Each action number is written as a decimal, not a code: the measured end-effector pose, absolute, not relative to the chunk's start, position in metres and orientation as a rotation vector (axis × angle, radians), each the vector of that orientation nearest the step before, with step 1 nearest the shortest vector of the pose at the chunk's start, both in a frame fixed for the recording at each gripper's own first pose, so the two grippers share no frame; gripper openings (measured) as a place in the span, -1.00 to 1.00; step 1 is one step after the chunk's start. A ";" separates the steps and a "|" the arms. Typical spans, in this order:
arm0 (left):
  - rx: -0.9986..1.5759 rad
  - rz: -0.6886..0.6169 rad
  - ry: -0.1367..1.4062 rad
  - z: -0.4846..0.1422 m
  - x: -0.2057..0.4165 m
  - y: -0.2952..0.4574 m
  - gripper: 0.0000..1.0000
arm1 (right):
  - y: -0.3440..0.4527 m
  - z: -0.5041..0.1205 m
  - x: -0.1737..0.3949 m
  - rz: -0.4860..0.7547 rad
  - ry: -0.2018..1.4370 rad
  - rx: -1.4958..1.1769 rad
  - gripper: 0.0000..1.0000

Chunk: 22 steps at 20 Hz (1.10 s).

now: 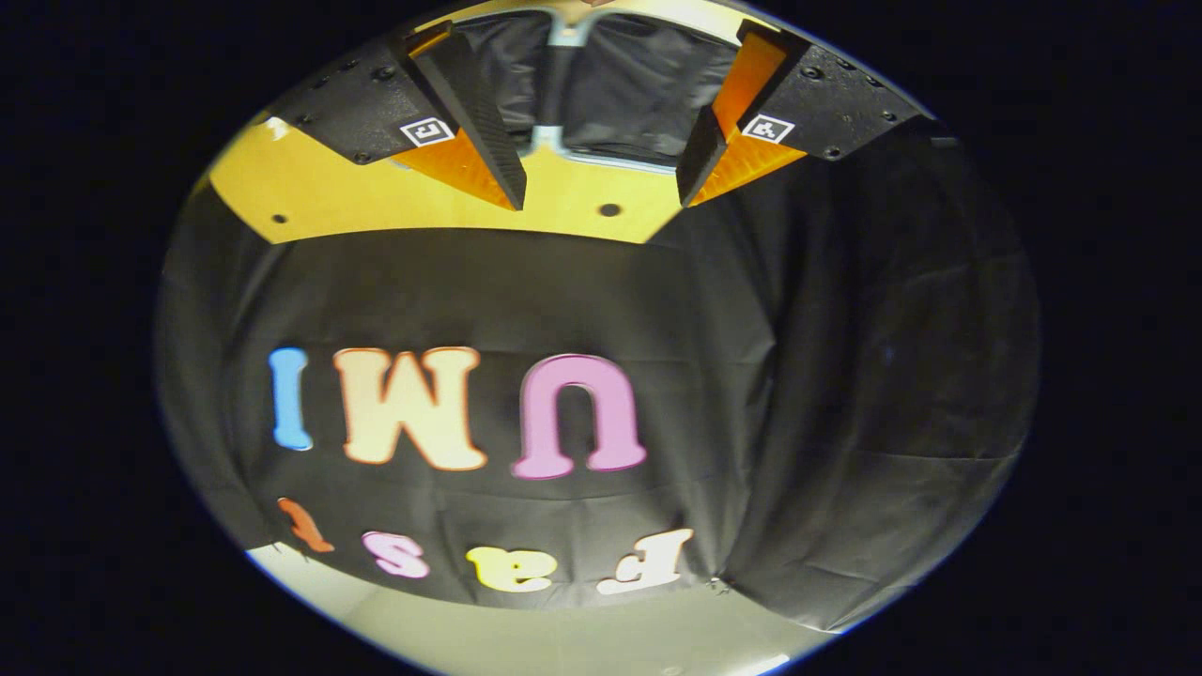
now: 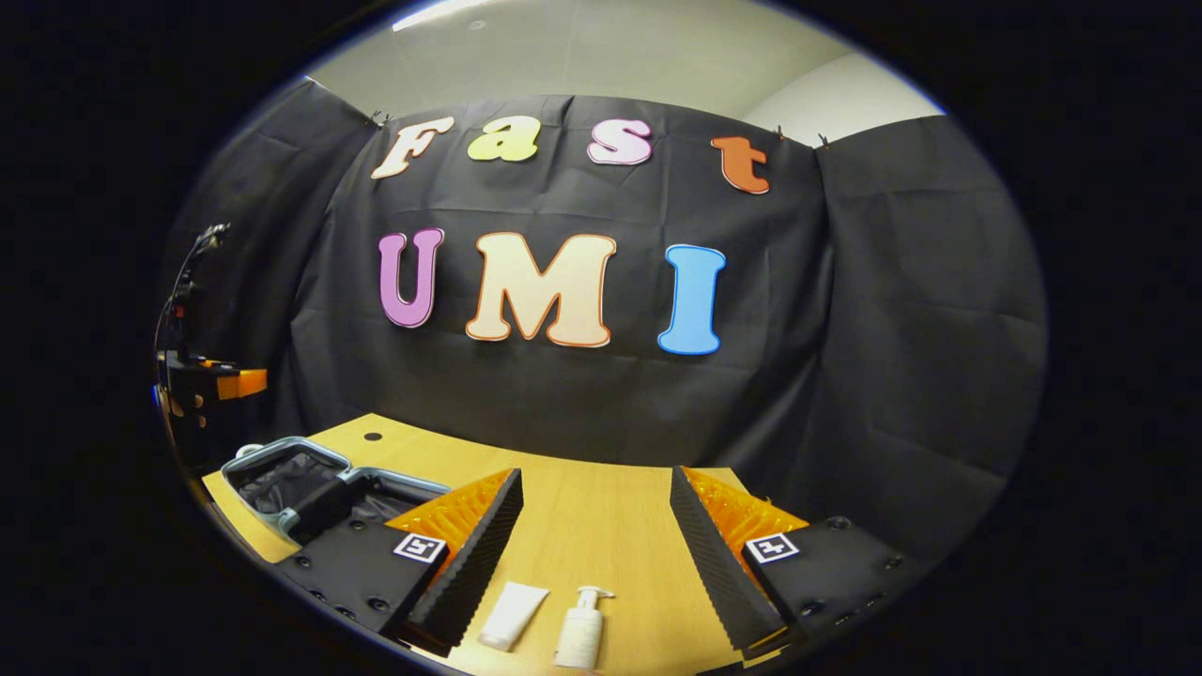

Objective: First open the suitcase, pack the skin care products into it, and then close the suitcase.

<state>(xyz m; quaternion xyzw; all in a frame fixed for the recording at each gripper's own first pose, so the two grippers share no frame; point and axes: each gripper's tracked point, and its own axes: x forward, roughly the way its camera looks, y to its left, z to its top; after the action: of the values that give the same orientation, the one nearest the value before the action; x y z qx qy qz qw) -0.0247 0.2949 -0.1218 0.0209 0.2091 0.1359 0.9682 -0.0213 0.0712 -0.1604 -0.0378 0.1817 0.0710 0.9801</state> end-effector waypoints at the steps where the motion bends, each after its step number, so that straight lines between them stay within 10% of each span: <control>1: 0.036 0.229 0.425 -0.124 -0.019 0.262 0.93 | 0.062 -0.171 -0.024 0.145 0.388 -0.071 0.99; 22: -0.100 -0.060 0.986 -0.336 -0.092 -0.004 0.94 | -0.021 -0.312 -0.074 0.138 0.692 0.007 1.00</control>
<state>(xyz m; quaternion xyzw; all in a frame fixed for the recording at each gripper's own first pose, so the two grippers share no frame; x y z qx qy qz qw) -0.0916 -0.0044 -0.3357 -0.0479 0.4732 -0.0288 0.8792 -0.0741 -0.0210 -0.3120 0.0032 0.3388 0.0675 0.9384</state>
